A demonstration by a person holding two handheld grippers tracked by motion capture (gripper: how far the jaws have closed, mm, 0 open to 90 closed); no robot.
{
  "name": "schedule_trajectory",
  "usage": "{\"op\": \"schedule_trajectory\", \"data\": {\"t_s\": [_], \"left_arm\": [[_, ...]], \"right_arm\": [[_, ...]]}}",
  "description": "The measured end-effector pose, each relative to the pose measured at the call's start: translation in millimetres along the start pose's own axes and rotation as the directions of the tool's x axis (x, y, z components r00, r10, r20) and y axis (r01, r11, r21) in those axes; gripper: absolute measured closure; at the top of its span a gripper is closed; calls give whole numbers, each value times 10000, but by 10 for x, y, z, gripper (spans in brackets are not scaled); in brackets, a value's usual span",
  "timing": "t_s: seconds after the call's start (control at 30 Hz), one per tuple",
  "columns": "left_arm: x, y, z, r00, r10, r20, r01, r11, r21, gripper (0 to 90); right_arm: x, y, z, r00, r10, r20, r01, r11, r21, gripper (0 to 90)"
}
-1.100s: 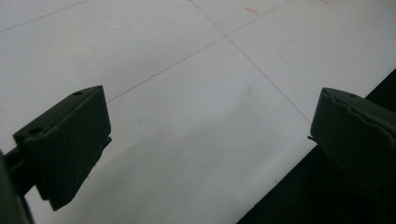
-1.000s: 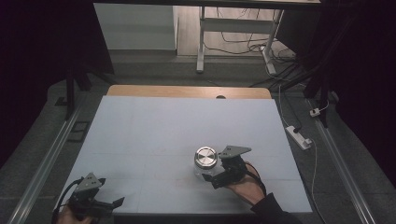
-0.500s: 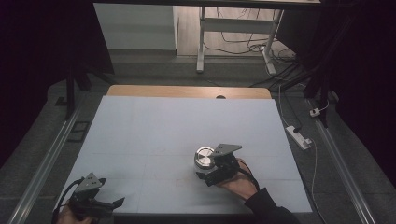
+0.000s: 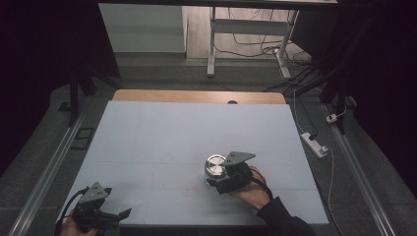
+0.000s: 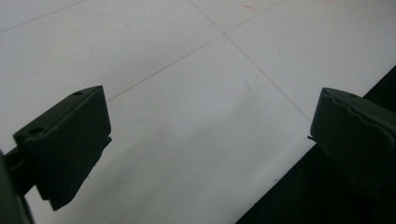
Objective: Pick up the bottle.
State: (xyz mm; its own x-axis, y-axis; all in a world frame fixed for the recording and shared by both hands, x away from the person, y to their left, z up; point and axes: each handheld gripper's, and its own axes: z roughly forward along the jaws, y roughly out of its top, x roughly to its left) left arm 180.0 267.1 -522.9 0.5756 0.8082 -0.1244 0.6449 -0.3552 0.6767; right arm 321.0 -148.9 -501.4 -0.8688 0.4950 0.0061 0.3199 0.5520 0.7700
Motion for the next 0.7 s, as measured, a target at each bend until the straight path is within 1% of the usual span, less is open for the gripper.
{"op": "schedule_trajectory", "data": {"t_s": [0.27, 0.47, 0.6, 0.7], "left_arm": [[-3, 0, 1, 10000, 13, -17, -13, 10000, -9, 0], [-2, 0, 0, 10000, 14, -18, -14, 10000, -13, 0], [-2, 0, 0, 10000, 19, -12, -19, 10000, -16, 0], [-2, 0, 0, 10000, 7, -17, -7, 10000, -19, 0]], "right_arm": [[16, 2, -7, 9996, -241, 170, 242, 9997, -75, 152], [32, 9, -16, 9993, -282, 236, 283, 9996, -22, 152], [41, 32, -33, 9991, -338, 268, 342, 9993, -131, 152], [45, 64, -66, 9994, -261, 240, 267, 9993, -256, 152]]}}
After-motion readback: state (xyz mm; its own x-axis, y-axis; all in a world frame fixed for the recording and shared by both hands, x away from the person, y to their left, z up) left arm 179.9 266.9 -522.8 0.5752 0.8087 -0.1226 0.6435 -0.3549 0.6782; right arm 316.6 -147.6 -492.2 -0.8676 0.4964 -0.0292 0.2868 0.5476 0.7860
